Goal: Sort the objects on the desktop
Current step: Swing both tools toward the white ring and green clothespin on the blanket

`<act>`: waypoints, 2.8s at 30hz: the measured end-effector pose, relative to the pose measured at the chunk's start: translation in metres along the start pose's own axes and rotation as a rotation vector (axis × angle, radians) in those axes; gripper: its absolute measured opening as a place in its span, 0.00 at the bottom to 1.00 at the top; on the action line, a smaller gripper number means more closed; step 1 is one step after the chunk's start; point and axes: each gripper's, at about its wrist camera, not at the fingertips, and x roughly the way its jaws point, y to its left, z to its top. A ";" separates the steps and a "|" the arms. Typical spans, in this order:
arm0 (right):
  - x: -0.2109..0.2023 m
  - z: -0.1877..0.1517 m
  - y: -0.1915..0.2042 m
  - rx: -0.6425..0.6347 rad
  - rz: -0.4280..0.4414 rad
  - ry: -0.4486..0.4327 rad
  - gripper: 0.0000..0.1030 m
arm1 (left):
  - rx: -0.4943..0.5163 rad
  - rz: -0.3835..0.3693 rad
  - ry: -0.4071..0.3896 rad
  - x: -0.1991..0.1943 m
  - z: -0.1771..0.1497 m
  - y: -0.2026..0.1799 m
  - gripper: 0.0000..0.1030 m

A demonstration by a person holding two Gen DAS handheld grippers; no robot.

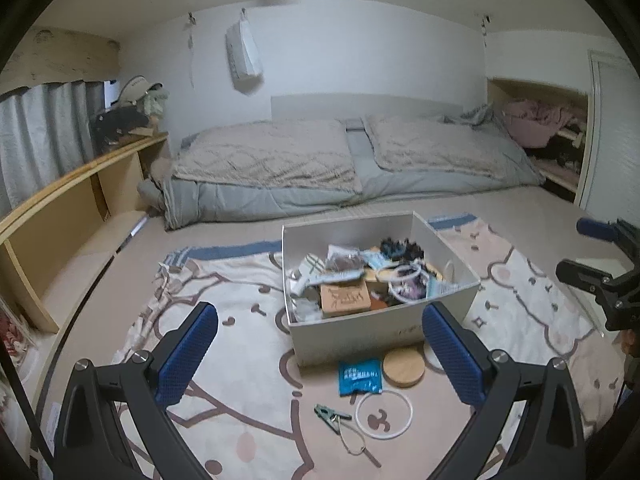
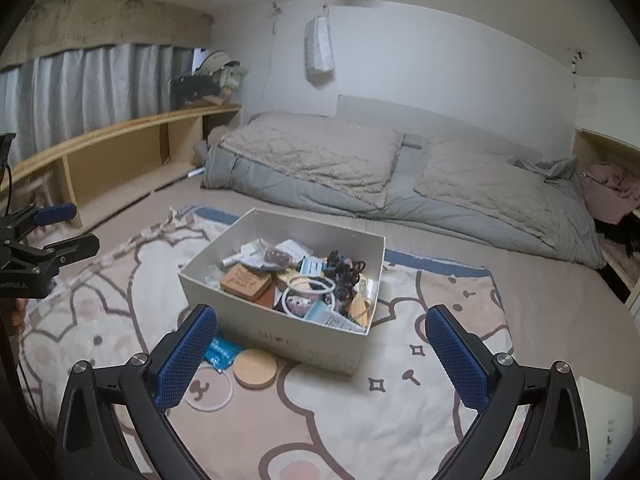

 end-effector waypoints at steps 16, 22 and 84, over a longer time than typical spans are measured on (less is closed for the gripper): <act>0.059 -0.047 0.049 -0.180 -0.046 0.000 1.00 | 0.071 0.065 0.049 0.038 -0.049 0.003 1.00; 0.085 -0.072 0.072 -0.275 -0.011 0.075 1.00 | 0.118 0.082 0.061 0.046 -0.066 -0.001 1.00; 0.118 -0.169 0.075 -0.357 0.135 0.541 1.00 | 0.267 0.089 0.453 0.133 -0.153 -0.021 1.00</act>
